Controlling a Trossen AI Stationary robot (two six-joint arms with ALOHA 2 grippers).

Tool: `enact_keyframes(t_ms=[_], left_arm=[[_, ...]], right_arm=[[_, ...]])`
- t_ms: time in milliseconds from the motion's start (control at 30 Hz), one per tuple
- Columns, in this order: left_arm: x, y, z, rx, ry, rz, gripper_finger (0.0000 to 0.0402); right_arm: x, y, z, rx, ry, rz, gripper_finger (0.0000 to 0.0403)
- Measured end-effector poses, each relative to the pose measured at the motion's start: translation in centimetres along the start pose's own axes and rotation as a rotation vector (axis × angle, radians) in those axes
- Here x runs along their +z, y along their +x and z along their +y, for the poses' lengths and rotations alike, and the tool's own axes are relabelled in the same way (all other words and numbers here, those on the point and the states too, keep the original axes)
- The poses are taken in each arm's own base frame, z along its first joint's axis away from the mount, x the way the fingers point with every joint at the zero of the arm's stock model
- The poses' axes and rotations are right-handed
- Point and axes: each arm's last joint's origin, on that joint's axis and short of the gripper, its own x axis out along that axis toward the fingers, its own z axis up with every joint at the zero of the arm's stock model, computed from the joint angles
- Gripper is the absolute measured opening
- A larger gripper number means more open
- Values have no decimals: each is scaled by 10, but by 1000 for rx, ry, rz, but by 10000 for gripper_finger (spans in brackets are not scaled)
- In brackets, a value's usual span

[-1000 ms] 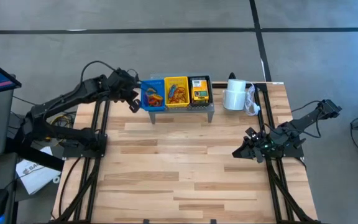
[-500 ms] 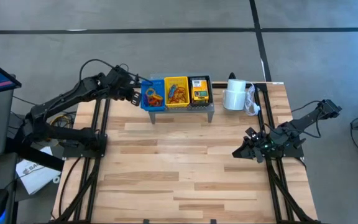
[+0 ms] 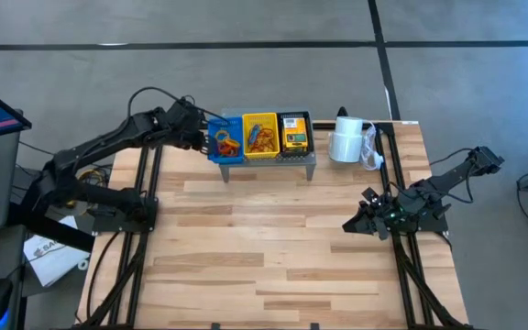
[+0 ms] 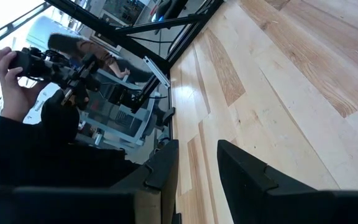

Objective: Pick & Place Office Desk Supplies
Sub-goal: Put the blue basket on the shelf

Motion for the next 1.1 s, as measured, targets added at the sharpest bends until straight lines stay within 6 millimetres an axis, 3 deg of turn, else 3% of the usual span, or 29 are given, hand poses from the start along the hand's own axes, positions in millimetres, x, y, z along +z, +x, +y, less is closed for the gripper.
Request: enact_keyframes(t_ms=[1100], left_arm=[[2,6,-6,-60,26,10,0]], right_arm=[[0,0,0,0,0,0,108]])
